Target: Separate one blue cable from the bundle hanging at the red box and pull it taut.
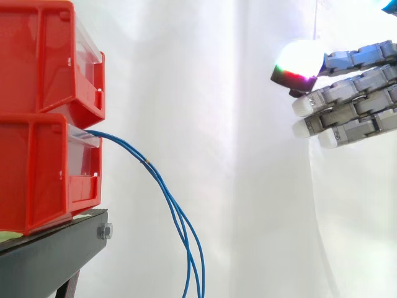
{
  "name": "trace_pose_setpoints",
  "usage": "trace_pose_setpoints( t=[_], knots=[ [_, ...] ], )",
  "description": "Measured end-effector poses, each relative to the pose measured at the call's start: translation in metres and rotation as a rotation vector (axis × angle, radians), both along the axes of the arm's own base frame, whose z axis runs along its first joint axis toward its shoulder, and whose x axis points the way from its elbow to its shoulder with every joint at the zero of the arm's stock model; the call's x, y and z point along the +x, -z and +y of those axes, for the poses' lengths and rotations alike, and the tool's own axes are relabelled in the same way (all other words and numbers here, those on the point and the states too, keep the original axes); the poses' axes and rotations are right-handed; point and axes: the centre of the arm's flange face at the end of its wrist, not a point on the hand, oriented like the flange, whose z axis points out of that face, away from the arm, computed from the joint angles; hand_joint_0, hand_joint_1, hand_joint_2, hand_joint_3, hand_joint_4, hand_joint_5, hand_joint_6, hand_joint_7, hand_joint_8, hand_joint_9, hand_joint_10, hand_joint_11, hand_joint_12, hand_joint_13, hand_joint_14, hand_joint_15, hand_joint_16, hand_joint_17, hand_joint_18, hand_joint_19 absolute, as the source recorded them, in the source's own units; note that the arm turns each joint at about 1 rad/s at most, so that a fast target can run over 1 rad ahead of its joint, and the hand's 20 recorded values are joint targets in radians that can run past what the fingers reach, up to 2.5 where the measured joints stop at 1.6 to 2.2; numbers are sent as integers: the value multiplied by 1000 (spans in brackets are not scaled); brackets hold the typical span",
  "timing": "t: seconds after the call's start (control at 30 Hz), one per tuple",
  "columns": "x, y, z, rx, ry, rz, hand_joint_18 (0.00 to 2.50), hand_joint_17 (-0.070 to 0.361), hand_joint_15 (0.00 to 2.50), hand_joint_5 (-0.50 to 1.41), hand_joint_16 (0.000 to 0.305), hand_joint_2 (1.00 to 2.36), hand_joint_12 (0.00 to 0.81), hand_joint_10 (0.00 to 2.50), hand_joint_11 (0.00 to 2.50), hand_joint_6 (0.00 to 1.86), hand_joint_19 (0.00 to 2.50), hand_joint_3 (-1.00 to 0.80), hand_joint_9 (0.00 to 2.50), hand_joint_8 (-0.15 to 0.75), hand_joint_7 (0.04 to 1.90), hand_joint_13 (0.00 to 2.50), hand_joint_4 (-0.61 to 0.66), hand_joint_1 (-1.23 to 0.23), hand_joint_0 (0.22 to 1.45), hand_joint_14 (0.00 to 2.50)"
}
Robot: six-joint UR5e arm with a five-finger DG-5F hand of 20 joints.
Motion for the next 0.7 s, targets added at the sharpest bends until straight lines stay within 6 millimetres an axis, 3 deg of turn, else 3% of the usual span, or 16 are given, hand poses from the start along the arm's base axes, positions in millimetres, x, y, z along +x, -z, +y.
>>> trace_pose_setpoints(
  t=[0.03,0.1,0.13,0.27,0.7],
  knots=[
    [0,0,0,0,0,0,271,23,0,-204,10,1003,211,0,0,500,0,-465,488,220,505,344,189,-548,496,0],
    [0,0,0,0,0,0,69,24,0,-212,11,1003,222,0,0,500,0,-464,392,229,522,292,196,-548,495,0],
    [0,0,0,0,0,0,0,50,0,-217,22,1003,261,0,0,500,0,-470,327,249,542,228,199,-547,496,0],
    [0,0,0,0,0,0,0,74,0,-222,33,1002,297,0,0,501,0,-481,280,265,580,172,199,-559,494,0],
    [0,0,0,0,0,0,0,83,0,-235,37,1000,314,0,0,501,0,-500,135,234,589,98,168,-562,485,0]
  ],
)
